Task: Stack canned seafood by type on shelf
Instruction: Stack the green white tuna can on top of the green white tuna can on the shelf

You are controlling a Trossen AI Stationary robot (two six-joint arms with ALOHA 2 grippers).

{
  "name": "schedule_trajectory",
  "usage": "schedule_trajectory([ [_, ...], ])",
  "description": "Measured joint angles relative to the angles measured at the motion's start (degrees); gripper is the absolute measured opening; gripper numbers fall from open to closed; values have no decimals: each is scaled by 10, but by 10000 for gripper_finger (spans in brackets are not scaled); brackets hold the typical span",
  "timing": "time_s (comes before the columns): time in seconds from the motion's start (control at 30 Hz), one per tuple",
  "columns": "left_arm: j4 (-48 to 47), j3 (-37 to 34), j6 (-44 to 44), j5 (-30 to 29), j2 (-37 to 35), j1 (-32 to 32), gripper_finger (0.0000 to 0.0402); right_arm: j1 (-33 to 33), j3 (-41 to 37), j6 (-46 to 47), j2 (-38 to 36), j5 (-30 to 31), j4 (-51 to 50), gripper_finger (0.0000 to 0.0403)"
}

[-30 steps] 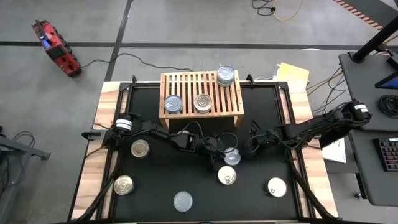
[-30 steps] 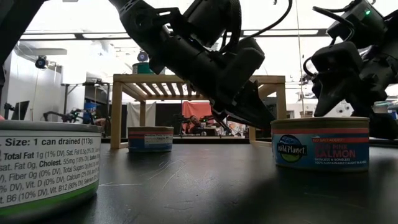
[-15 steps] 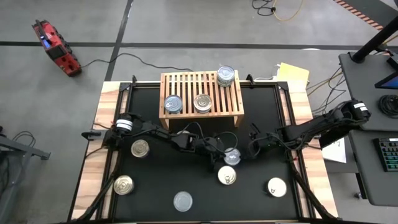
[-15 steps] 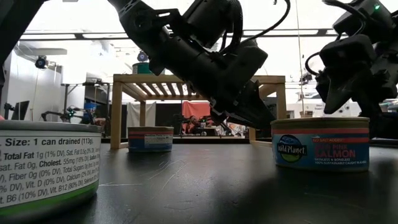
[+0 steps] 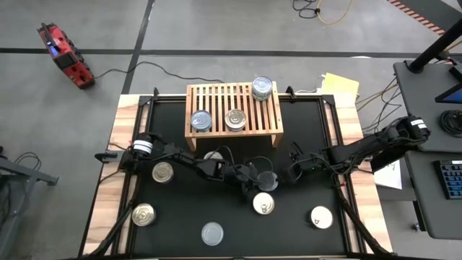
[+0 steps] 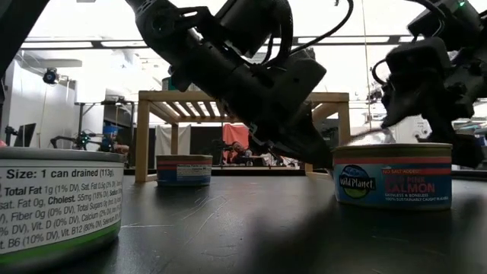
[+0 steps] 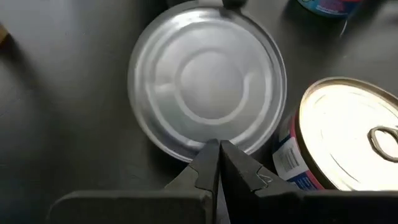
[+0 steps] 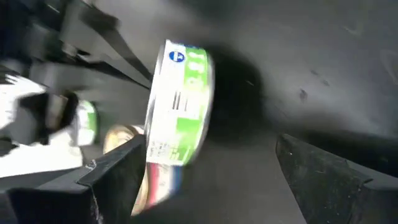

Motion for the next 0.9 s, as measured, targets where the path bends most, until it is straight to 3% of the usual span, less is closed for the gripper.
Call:
schedule_trajectory([
  [0.6, -5, -2, -1, -2, 4, -2, 0, 4, 0, -26, 0, 33, 68, 326],
  [0.9, 1, 1, -1, -2, -6, -2, 0, 4, 0, 105, 0, -2, 65, 298],
])
